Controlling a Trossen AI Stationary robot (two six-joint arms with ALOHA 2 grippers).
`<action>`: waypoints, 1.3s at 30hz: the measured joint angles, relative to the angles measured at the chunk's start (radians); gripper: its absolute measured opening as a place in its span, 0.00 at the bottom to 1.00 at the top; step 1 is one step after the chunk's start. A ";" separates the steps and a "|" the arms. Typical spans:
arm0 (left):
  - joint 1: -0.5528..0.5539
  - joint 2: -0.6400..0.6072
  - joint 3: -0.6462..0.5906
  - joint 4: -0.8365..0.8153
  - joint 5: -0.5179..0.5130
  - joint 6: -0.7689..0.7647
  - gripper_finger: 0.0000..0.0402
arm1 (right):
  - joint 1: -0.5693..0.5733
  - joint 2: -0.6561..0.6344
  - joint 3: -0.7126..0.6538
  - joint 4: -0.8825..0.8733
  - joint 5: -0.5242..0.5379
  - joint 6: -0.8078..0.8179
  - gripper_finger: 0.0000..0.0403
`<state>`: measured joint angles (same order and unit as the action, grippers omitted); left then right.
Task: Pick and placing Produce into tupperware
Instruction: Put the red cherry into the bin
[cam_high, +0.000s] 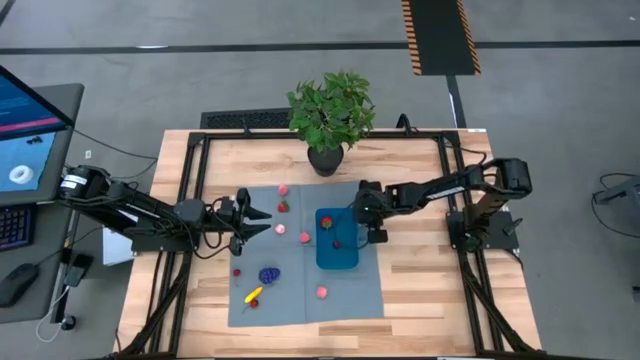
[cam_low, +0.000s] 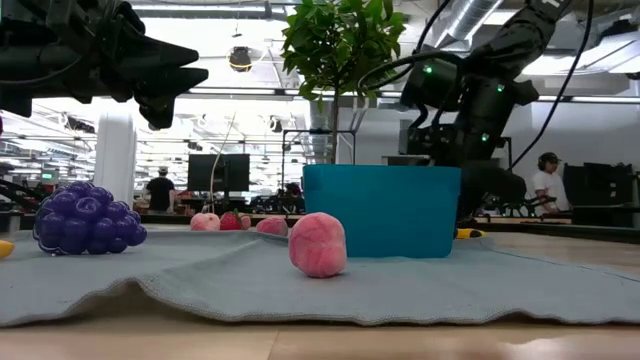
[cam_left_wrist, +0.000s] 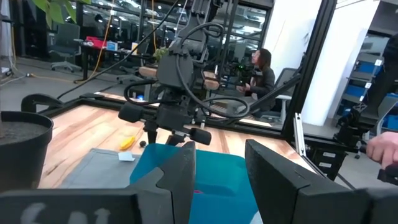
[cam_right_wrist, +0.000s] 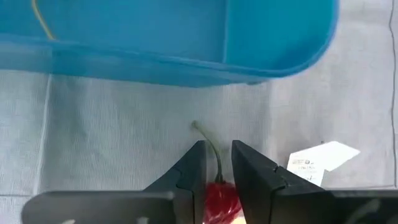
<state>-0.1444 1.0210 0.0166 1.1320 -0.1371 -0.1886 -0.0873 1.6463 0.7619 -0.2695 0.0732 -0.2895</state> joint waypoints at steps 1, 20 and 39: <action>0.000 0.000 0.000 0.000 0.000 0.000 0.32 | -0.002 0.005 0.001 -0.003 -0.004 0.001 0.23; 0.000 0.000 0.002 0.000 -0.001 0.001 0.32 | 0.001 -0.104 0.002 -0.057 0.006 -0.006 0.03; 0.000 0.000 0.002 -0.015 -0.002 -0.007 0.32 | 0.191 -0.669 -0.019 -0.122 0.007 0.117 0.03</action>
<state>-0.1448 1.0210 0.0189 1.1175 -0.1387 -0.1959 0.1042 0.9774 0.7429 -0.3915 0.0802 -0.1725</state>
